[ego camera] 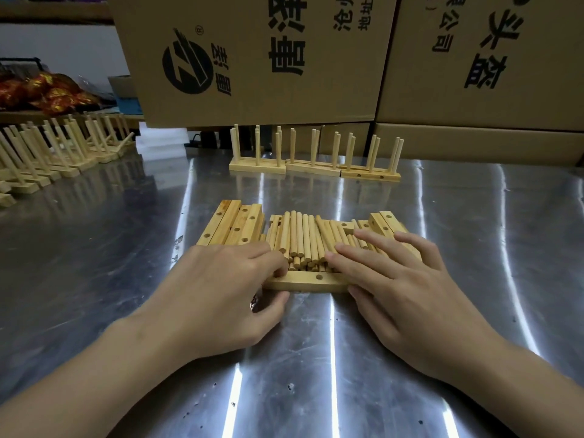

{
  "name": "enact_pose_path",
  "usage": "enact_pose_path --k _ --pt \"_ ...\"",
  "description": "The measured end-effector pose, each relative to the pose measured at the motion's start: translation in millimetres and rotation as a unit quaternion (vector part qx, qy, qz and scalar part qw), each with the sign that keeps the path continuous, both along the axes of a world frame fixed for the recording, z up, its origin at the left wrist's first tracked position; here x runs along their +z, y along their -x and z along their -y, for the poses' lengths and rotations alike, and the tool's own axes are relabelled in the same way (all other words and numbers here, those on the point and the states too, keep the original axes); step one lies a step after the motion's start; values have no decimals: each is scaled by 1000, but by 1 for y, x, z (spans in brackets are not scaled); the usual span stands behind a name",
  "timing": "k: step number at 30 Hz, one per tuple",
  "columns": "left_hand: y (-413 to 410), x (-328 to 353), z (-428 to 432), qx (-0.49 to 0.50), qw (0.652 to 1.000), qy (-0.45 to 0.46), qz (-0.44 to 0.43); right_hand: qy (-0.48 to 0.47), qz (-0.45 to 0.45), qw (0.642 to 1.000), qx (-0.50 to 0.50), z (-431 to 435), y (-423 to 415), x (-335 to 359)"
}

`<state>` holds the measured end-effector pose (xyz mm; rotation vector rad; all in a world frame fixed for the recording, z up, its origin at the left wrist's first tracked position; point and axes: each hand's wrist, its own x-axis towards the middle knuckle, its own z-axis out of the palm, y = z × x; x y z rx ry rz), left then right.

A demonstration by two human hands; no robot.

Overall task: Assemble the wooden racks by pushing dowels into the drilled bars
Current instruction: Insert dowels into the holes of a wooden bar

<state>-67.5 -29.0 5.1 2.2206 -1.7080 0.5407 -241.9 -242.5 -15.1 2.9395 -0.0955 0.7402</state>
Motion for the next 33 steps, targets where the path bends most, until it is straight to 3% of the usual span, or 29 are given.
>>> enact_pose_path --k 7,11,15,17,20,24,27,30,33 --pt "8 5 2 51 997 -43 -30 -28 185 982 2 5 3 -1" --pt "8 7 1 44 996 -54 -58 -115 262 958 5 7 8 2" --pt "9 7 -2 8 996 -19 -81 -192 307 932 30 3 12 3" --pt "8 6 0 -8 987 31 -161 -211 319 923 37 1 12 4" --pt "6 7 3 -33 923 126 -363 -235 326 914 50 -1 13 4" --pt "12 9 10 -85 744 234 -621 -258 327 906 78 -6 14 6" --pt "17 6 15 -113 637 256 -719 -270 330 900 86 -11 16 7" --pt "22 5 17 -116 603 251 -748 -289 332 893 93 -13 19 6" --pt "24 4 18 -122 597 253 -751 -286 333 893 97 -15 20 7"
